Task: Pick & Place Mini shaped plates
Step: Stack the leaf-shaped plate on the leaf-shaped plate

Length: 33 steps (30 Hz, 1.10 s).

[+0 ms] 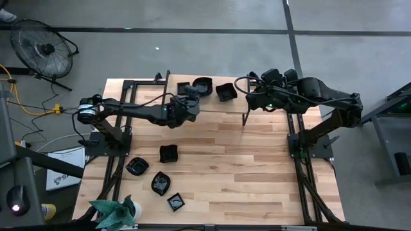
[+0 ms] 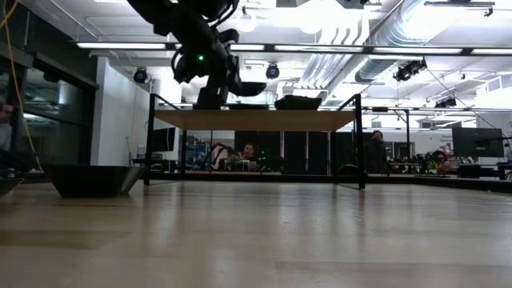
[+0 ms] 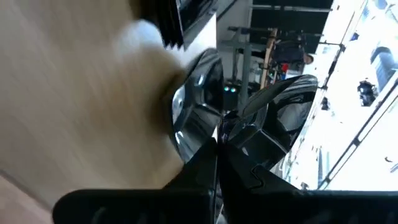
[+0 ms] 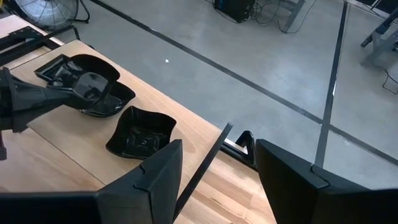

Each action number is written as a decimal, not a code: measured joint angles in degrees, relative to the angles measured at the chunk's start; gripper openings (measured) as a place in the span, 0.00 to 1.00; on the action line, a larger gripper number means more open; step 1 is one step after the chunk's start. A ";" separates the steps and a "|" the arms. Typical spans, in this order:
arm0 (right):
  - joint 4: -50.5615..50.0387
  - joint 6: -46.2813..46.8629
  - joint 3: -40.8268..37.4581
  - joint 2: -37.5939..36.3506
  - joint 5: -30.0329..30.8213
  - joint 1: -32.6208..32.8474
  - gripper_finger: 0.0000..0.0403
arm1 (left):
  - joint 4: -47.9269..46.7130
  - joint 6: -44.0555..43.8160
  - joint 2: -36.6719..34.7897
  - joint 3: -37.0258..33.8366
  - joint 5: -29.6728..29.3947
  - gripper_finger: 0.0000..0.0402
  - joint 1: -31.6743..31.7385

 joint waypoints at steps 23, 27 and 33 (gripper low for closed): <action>-0.50 0.01 0.02 0.01 0.03 0.00 0.49 | -1.81 1.54 0.00 0.00 2.96 0.00 1.94; -0.51 -0.02 0.02 0.01 0.07 0.00 0.49 | -1.69 1.54 0.52 0.00 3.30 0.00 1.94; -0.52 -0.03 0.02 0.01 0.13 0.00 0.49 | -1.94 2.36 0.57 -0.04 4.78 0.00 2.94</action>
